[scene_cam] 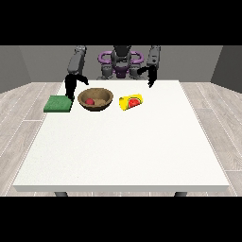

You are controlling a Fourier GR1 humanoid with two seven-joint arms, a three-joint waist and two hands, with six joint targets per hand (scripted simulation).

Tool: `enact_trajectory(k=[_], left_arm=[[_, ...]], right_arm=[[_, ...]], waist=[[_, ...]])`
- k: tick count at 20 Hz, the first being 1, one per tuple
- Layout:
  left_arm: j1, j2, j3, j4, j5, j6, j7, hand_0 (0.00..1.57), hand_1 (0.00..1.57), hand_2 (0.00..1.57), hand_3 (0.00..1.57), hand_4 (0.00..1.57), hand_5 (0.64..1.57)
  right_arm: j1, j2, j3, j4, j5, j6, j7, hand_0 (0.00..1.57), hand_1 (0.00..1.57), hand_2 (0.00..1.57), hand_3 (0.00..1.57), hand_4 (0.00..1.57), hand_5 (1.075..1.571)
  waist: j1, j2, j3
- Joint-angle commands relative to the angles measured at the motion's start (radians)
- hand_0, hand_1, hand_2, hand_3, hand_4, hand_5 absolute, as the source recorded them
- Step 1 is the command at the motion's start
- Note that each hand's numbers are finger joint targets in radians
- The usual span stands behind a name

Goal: Pick the cup and pour the ball into the bowl, then pick the bowl and place it on the pad

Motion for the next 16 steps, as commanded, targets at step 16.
enact_trajectory(k=[16], left_arm=[[0.072,0.019,-0.008,-0.224,-0.047,-0.081,0.068,0.00,0.00,0.00,0.00,0.96,1.425]], right_arm=[[-0.091,-0.049,-0.036,0.480,0.014,0.091,-0.325,0.00,0.00,0.00,0.00,0.37,1.571]], waist=[[0.042,0.048,0.0012]])
